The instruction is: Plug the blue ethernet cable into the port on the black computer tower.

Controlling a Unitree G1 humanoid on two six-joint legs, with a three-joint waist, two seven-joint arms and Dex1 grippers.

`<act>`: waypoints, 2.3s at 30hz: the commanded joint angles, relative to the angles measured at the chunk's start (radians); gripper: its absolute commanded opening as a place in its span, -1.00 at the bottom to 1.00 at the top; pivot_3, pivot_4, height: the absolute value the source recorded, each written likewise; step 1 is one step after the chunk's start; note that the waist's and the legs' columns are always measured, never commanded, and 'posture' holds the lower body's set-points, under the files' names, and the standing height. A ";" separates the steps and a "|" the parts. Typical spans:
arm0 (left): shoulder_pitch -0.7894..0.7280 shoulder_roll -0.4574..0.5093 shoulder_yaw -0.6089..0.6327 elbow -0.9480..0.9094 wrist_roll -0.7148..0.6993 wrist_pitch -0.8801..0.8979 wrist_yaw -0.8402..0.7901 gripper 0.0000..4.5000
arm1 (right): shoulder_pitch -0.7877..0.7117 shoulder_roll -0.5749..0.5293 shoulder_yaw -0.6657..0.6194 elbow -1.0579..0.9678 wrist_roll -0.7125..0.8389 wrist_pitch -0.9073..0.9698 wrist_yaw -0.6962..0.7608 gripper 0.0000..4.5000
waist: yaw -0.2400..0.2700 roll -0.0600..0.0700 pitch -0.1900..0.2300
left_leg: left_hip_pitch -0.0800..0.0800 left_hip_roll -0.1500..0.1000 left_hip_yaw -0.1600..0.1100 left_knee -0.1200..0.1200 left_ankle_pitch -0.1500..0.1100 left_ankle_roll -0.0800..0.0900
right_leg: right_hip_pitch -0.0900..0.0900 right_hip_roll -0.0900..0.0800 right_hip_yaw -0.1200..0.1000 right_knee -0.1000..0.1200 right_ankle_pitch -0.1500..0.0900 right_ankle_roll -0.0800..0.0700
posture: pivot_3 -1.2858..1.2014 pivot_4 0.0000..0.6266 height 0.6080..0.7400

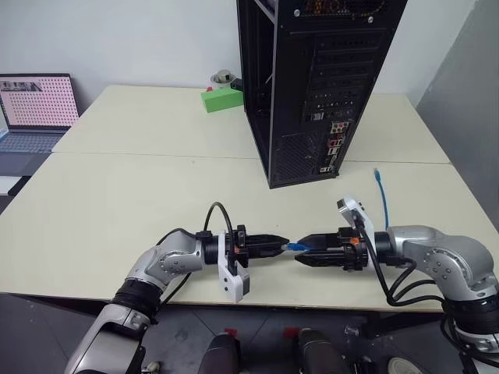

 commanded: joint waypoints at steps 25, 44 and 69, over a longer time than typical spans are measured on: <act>0.013 0.065 -0.090 -0.031 -0.037 0.043 0.076 -0.51 | -0.069 -0.020 0.039 0.043 0.024 0.006 0.037 -0.99 | -0.001 0.000 0.000 | 0.000 0.000 0.000 0.000 0.000 0.000 | 0.000 0.000 0.000 0.000 0.000 0.000 | 0.03 -0.52 1.00; 0.110 -0.113 -0.039 -0.564 -0.653 1.358 -0.026 0.56 | -0.088 0.152 -0.216 0.012 -0.214 -0.113 -0.587 -0.99 | -0.003 0.000 0.000 | -0.001 0.000 -0.001 0.000 0.000 0.000 | -0.001 0.000 0.000 0.001 0.000 0.000 | 0.03 -0.52 1.00; -0.032 -0.292 -0.020 -0.675 -0.603 1.816 0.120 0.56 | -0.372 0.332 -0.174 0.273 -0.425 -0.200 -0.834 -0.99 | -0.006 0.000 0.000 | -0.001 0.000 -0.001 -0.001 0.000 0.000 | -0.002 0.001 0.000 0.000 0.000 0.000 | 0.03 -0.52 1.00</act>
